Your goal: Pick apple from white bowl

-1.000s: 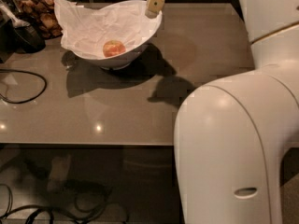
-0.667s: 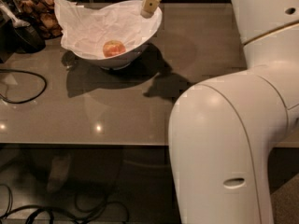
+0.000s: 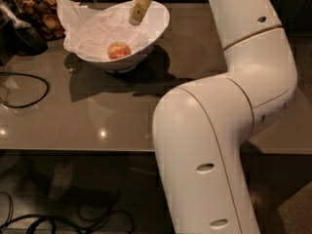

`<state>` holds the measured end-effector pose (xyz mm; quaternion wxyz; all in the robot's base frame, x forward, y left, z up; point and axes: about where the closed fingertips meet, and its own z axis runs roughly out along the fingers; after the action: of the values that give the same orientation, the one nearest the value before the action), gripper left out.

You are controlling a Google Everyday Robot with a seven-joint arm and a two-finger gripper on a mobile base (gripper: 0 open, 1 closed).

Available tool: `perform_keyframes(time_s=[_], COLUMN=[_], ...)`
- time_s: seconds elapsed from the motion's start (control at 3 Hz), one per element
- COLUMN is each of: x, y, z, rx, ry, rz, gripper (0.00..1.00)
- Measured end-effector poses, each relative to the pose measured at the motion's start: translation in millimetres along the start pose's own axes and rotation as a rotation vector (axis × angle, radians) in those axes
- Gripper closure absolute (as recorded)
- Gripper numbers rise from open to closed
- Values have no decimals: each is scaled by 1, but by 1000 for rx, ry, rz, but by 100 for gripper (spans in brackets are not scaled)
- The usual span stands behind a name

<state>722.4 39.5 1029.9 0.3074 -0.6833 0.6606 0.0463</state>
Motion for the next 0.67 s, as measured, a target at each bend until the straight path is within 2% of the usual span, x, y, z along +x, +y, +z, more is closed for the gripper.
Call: perform_keyframes(time_s=[0.33,0.67], x=[-5,1], y=[4,3], z=[23,38], rx=[-46,-61], ry=[-14,-9], rz=[-10,-2], gripper=[16,21])
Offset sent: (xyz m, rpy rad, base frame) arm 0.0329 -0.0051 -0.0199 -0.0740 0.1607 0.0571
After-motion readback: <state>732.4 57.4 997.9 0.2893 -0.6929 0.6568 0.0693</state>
